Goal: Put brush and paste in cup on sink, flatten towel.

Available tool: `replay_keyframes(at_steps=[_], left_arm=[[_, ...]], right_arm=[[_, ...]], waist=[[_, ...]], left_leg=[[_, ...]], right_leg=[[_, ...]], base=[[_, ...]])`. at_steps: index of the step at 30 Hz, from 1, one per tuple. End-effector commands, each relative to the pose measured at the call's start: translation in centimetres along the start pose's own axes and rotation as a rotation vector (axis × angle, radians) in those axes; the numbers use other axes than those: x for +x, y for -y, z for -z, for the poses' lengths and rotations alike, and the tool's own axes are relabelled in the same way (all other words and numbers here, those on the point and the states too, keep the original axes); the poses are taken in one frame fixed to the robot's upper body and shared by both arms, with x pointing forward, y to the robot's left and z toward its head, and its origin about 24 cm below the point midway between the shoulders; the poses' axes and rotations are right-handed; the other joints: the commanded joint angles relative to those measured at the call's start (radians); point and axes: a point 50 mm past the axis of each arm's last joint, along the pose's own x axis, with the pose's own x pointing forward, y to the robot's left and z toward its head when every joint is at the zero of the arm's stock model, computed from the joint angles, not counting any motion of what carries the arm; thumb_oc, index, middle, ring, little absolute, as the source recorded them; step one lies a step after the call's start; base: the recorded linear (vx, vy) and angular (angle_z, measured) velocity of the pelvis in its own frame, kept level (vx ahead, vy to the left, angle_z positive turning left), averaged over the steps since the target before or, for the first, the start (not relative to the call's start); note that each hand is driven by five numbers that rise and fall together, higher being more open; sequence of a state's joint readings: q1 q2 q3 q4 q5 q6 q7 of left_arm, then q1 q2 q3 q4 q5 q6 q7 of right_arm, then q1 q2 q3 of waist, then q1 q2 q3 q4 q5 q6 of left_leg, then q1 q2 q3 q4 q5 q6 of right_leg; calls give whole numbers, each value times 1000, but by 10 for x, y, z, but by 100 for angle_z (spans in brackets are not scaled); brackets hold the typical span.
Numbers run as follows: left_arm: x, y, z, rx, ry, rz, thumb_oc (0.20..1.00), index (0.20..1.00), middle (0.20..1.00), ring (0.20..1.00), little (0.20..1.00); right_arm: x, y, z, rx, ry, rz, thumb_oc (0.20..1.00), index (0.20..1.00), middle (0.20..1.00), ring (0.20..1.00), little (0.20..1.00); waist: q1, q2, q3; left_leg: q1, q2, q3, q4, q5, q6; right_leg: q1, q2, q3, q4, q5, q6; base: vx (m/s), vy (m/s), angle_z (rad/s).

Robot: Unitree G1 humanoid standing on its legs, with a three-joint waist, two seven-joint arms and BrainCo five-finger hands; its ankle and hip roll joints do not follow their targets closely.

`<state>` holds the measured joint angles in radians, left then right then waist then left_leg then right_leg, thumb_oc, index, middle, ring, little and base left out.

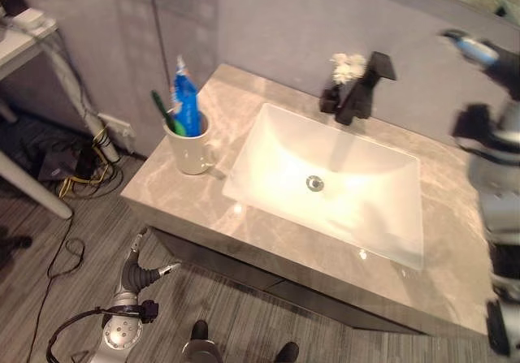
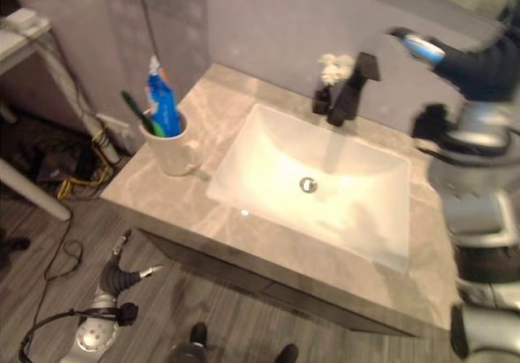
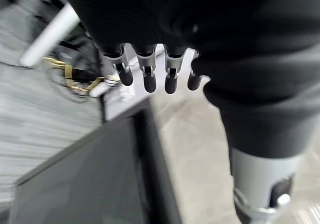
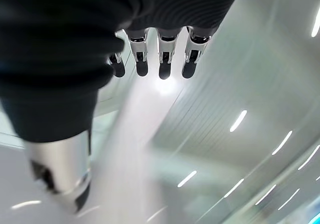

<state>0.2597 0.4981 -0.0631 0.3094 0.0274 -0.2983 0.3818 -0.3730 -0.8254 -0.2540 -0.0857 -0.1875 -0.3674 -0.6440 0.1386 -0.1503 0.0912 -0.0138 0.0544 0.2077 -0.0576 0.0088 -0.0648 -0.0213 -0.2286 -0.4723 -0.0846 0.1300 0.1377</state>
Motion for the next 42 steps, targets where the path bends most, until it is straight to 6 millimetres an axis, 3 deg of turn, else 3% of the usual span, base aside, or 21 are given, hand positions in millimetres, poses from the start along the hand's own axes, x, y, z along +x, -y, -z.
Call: replay_keyframes(at_steps=[1, 3, 4, 5, 7, 8, 9, 11, 13, 17, 18, 21, 22, 23, 24, 26, 28, 29, 35, 41, 42], left_arm=[[10, -12, -24, -32, 140, -32, 1000, 1000, 1000, 1000, 1000], [7, -21, -20, -26, 127, -60, 1000, 1000, 1000, 1000, 1000], [5, -28, -17, -33, 111, -90, 1000, 1000, 1000, 1000, 1000], [5, -28, -17, -32, 112, -87, 1000, 1000, 1000, 1000, 1000], [3, -36, -11, -45, 78, -130, 1000, 1000, 1000, 1000, 1000], [3, -36, -11, -45, 78, -129, 1000, 1000, 1000, 1000, 1000], [3, -41, -9, -61, 63, -170, 1000, 1000, 1000, 1000, 1000], [3, -41, -7, -68, 50, -166, 1000, 1000, 1000, 1000, 1000], [2, -39, -5, -77, 42, -159, 1000, 1000, 1000, 1000, 1000], [-1, -28, -6, -178, 28, -94, 1000, 1000, 1000, 1000, 1000], [-1, -29, -6, -179, 27, -96, 1000, 1000, 1000, 1000, 1000], [-3, -30, -10, -234, 43, -15, 1000, 1000, 1000, 1000, 1000], [-3, -32, -14, -244, 60, 5, 1000, 1000, 1000, 1000, 1000], [-5, -35, -13, -246, 59, 15, 1000, 1000, 1000, 1000, 1000], [-8, -40, -13, -270, 54, 26, 1000, 1000, 1000, 1000, 1000], [-22, -55, -9, -300, 43, 73, 1000, 1000, 1000, 1000, 1000], [-27, -59, -11, -314, 43, 94, 1000, 1000, 1000, 1000, 1000], [-32, -68, -12, -307, 46, 137, 1000, 1000, 1000, 1000, 1000], [-38, -84, -26, -275, 59, 315, 1000, 1000, 1000, 1000, 1000], [-42, -94, -66, -337, 156, 535, 1000, 1000, 1000, 1000, 1000], [-41, -96, -71, -362, 181, 529, 944, 944, 944, 944, 944]], right_arm=[[7, 27, 24, -216, -20, 51, 1000, 1000, 1000, 1000, 1000], [-11, 57, 55, -393, -157, 62, 1000, 1000, 1000, 1000, 1000], [-41, 91, 86, -534, -361, 131, 1000, 1000, 1000, 1000, 1000], [-41, 92, 86, -535, -363, 132, 1000, 1000, 1000, 1000, 1000], [-85, 127, 110, -654, -593, 217, 1000, 1000, 1000, 1000, 1000], [-85, 128, 110, -654, -594, 218, 1000, 1000, 1000, 1000, 1000], [-128, 152, 122, -750, -789, 204, 1000, 1000, 1000, 1000, 1000], [-177, 169, 127, -802, -1001, 194, 1000, 1000, 1000, 1000, 1000], [-194, 172, 129, -803, -1076, 206, 1000, 1000, 1000, 1000, 1000], [-332, 168, 109, -760, -1748, 6, 1000, 1000, 1000, 1000, 1000], [-331, 168, 110, -756, -1748, 4, 1000, 1000, 1000, 1000, 1000], [-395, 145, 75, -673, -2062, -313, 1000, 1000, 1000, 1000, 1000], [-412, 125, 64, -630, -2087, -556, 1000, 1000, 1000, 1000, 1000], [-413, 120, 63, -625, -2057, -644, 1000, 1000, 1000, 1000, 1000], [-421, 94, 57, -575, -1970, -941, 1000, 1000, 1000, 1000, 1000], [-427, 61, 45, -463, -1758, -1295, 1000, 1000, 1000, 1000, 1000], [-429, 55, 42, -407, -1769, -1291, 1000, 1000, 1000, 1000, 1000], [-425, 36, 38, -284, -1713, -1294, 1000, 1000, 1000, 1000, 1000], [-413, 17, 41, -215, -1589, -1378, 1000, 1000, 1000, 1000, 1000], [-419, 38, 48, -299, -1726, -1298, 1000, 1000, 1000, 1000, 1000], [-421, 42, 47, -311, -1747, -1290, 1000, 1000, 1000, 1000, 1000]], waist=[[-8, 21, -27], [-31, 31, -31], [-49, 43, -32], [-47, 41, -32], [-67, 54, -29], [-67, 53, -30], [-90, 65, -22], [-99, 74, -20], [-101, 77, -19], [-92, 102, 0], [-94, 101, 0], [-80, 124, 14], [-71, 134, 20], [-73, 137, 23], [-72, 142, 26], [-61, 160, 34], [-55, 167, 33], [-49, 180, 35], [-34, 209, 36], [-2, 238, 18], [1, 239, 16]], left_leg=[[-4, -19, -52, -30, -10, 40], [-3, -13, -44, -30, -8, 36], [-2, -7, -41, -30, -9, 32], [-5, -8, -41, -30, -3, 33], [-19, -1, -41, -30, 11, 24], [-21, -2, -42, -30, 13, 25], [-38, 5, -37, -30, 25, 16], [-39, 9, -37, -30, 21, 12], [-37, 10, -37, -30, 21, 11], [-26, 15, -34, -30, 27, 6], [-25, 15, -34, -30, 26, 6], [-15, 20, -36, -30, 32, 3], [-12, 21, -36, -30, 36, 2], [-10, 22, -36, -30, 38, 2], [-8, 23, -37, -30, 42, 0], [-6, 26, -41, -30, 52, -5], [-7, 25, -45, -30, 57, -7], [-8, 26, -47, -30, 63, -10], [-12, 30, -55, -30, 77, -18], [-15, 34, -73, -30, 89, -28], [-15, 33, -75, -30, 90, -29]], right_leg=[[32, -14, 44, 16, 43, 84], [29, -10, 49, 15, 37, 81], [30, -6, 53, 12, 32, 82], [28, -8, 51, 12, 36, 79], [24, -5, 48, 7, 34, 76], [23, -5, 47, 6, 35, 76], [10, -3, 45, 5, 38, 74], [9, -1, 44, 6, 35, 75], [9, -1, 45, 6, 35, 74], [13, 5, 44, 14, 21, 61], [14, 5, 45, 14, 21, 61], [15, 8, 41, 39, 0, 49], [14, 8, 42, 48, -5, 44], [13, 9, 44, 54, -9, 42], [12, 10, 47, 59, -14, 37], [12, 14, 49, 62, -19, 31], [15, 15, 45, 58, -19, 30], [19, 17, 41, 54, -21, 28], [27, 25, 31, 44, -22, 25], [47, 38, 9, 17, -25, 23], [49, 39, 7, 15, -25, 22]], base=[[-34, -21, -16], [-39, -24, -8], [-41, -28, -13], [-44, -57, -19], [-68, -48, -13], [-121, -61, -4], [-67, -51, -2], [-43, -49, 0], [0, 0, 0], [-3, -21, 0], [0, 0, 0], [-8, -43, 0], [0, 0, 0], [0, 0, 0], [0, 0, 0], [9, -57, -1], [12, -41, 2], [2, -28, 5], [-3, -29, 3], [-7, -52, 11], [11, -36, 6]])
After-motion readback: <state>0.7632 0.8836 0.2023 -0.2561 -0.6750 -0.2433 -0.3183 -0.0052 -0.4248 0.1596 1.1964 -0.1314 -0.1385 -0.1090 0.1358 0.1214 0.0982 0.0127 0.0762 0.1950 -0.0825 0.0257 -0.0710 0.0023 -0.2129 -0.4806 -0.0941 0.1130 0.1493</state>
